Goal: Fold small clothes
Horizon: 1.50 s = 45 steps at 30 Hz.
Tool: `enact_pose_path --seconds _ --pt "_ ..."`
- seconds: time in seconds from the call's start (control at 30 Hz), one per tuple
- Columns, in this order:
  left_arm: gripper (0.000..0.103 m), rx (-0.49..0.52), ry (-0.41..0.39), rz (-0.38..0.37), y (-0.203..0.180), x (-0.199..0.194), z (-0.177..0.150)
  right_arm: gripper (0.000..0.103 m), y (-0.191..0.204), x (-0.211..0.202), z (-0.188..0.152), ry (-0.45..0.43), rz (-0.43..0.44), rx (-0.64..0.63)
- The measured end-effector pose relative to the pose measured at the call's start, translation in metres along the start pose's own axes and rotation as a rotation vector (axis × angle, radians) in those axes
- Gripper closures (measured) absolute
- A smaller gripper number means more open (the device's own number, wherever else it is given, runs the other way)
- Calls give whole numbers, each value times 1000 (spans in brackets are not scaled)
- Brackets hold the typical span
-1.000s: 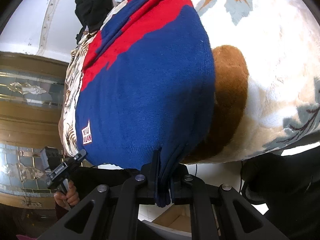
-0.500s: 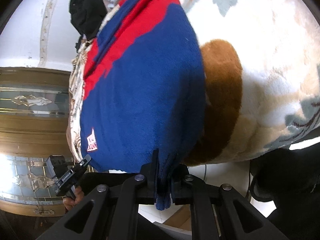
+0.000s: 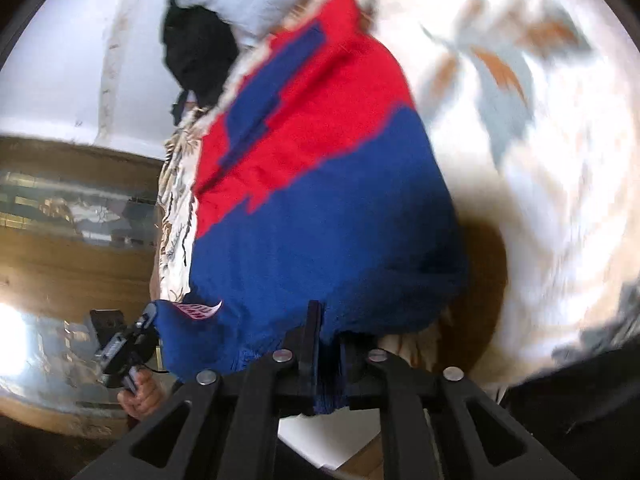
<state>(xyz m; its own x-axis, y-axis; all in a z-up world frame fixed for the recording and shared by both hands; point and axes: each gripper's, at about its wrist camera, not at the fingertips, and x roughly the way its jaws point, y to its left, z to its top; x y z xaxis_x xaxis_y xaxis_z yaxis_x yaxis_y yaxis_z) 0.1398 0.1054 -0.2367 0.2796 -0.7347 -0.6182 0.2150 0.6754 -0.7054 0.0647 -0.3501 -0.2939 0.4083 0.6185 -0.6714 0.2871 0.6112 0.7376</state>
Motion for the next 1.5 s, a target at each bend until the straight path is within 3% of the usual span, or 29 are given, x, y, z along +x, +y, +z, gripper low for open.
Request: enact_pose_path --seconds 0.13,0.3,0.4,0.43,0.47,0.5,0.53,0.6,0.63,0.67,0.9,1.1,1.27,1.5 --pt "96 -14 35 32 9 10 -14 92 -19 4 -11 29 31 51" --pt "95 -23 50 78 14 13 -23 76 -30 12 -16 30 63 113" --pt "95 -39 66 102 20 13 -29 62 -28 15 -15 19 76 114" --pt "93 -42 72 111 22 14 -30 45 -26 15 -15 14 87 114" --pt "92 -43 77 120 23 14 -31 35 -23 14 -15 3 105 116" --pt "90 -42 81 128 24 15 -32 35 -20 14 -16 -13 113 115" --pt "89 -45 87 133 26 17 -34 35 -18 15 -17 -21 96 104" --pt "89 -55 95 132 28 18 -35 53 -12 20 -18 -24 55 65" --pt "89 -58 96 131 30 19 -36 85 -12 20 -17 -24 19 55" --pt "89 -59 95 130 30 18 -36 90 -13 22 -17 -18 -13 44" --pt "96 -46 59 98 26 10 -39 93 -6 9 -23 -65 15 -2" --pt "97 -46 11 18 16 -8 -27 94 15 -12 -19 -139 105 -85" --pt "97 -53 -23 -55 3 -19 7 95 38 -27 -1 -208 118 -137" --pt "97 -64 -75 -86 -8 -6 99 95 61 -37 62 -287 102 -157"
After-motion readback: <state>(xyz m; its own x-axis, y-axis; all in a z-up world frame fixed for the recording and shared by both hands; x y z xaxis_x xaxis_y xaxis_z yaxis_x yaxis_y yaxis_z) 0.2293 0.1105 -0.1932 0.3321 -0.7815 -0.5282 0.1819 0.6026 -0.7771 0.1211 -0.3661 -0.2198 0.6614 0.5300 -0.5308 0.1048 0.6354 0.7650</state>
